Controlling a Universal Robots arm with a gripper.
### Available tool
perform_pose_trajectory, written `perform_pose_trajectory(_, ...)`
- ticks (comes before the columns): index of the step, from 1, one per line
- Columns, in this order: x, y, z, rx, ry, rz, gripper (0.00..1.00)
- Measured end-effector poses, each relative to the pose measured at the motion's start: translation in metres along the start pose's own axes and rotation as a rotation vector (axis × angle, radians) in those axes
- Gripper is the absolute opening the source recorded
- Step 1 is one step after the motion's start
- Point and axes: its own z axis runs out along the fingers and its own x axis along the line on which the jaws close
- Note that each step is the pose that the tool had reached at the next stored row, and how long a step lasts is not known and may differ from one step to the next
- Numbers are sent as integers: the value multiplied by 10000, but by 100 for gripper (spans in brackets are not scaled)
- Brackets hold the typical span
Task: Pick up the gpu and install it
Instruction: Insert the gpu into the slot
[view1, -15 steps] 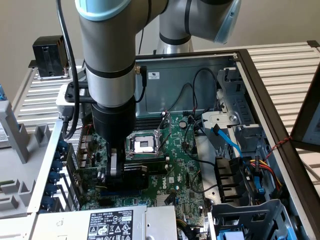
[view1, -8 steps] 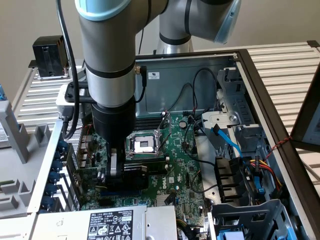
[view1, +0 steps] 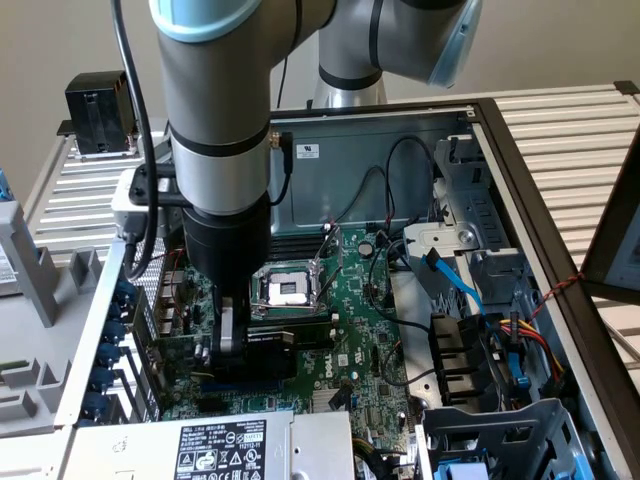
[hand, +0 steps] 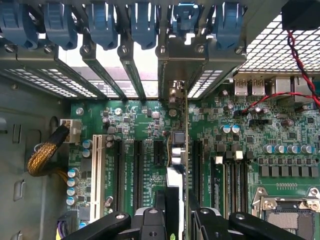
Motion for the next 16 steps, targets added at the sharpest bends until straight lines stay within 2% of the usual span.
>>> perform_pose_trajectory(16, 1, 4, 13, -2, 14, 3, 27)
